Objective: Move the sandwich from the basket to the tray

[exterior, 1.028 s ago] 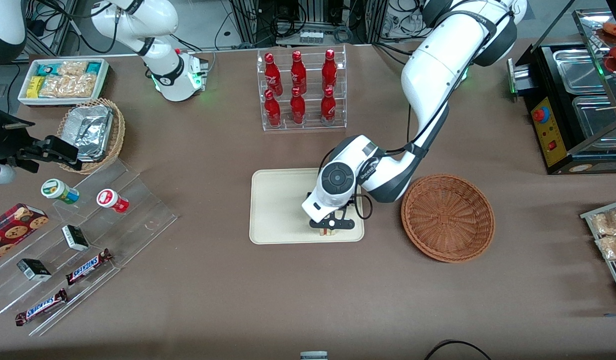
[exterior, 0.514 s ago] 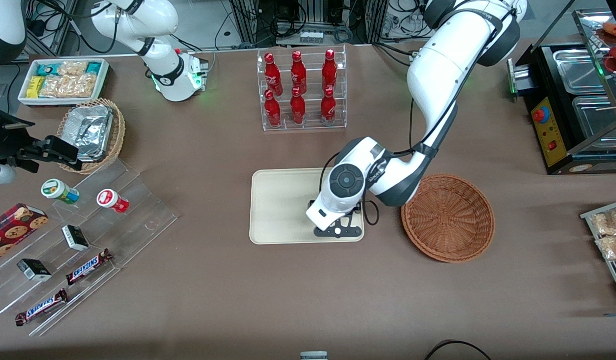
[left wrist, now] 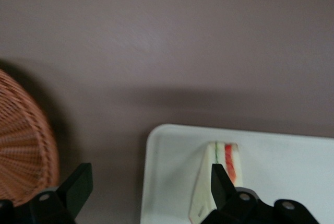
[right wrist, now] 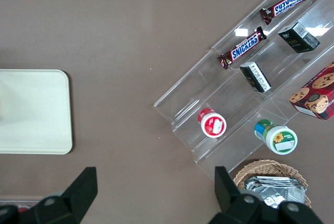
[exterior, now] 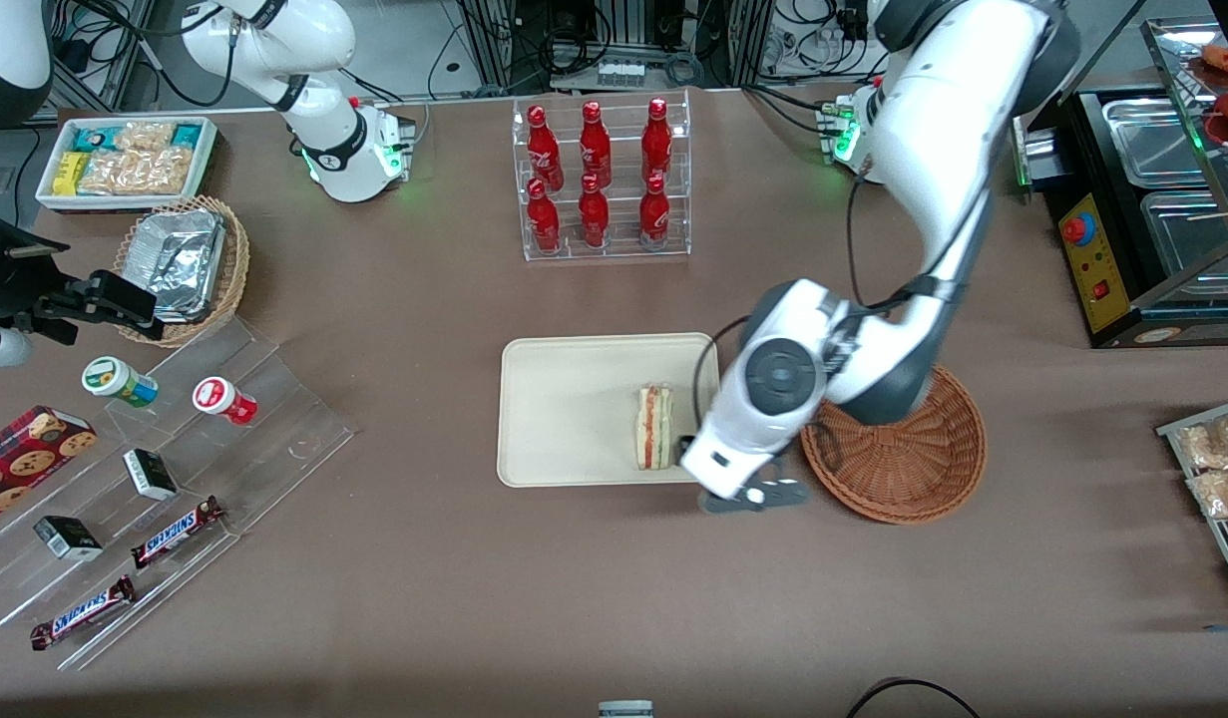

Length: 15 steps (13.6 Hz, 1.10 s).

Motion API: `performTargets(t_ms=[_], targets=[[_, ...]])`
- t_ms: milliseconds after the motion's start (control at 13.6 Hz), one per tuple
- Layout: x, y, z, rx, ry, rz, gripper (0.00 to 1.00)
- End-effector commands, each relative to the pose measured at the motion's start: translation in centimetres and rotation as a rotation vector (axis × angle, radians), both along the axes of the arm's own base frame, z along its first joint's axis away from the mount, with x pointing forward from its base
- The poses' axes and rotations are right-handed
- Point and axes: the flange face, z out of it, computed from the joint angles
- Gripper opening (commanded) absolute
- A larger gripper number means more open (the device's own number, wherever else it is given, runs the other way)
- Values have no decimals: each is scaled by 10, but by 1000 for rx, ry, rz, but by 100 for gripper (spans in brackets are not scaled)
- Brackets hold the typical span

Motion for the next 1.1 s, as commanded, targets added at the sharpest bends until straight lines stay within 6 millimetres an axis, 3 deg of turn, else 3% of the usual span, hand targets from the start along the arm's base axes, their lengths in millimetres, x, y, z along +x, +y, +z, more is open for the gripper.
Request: performTargets(t_ms=[0, 147, 294, 661, 1028], targets=[[15, 44, 26, -8, -7, 73, 100], [22, 69, 50, -3, -34, 122, 100], [35, 126, 64, 19, -22, 178, 100], [44, 217, 98, 33, -11, 99, 100], [22, 264, 141, 70, 57, -94, 100]])
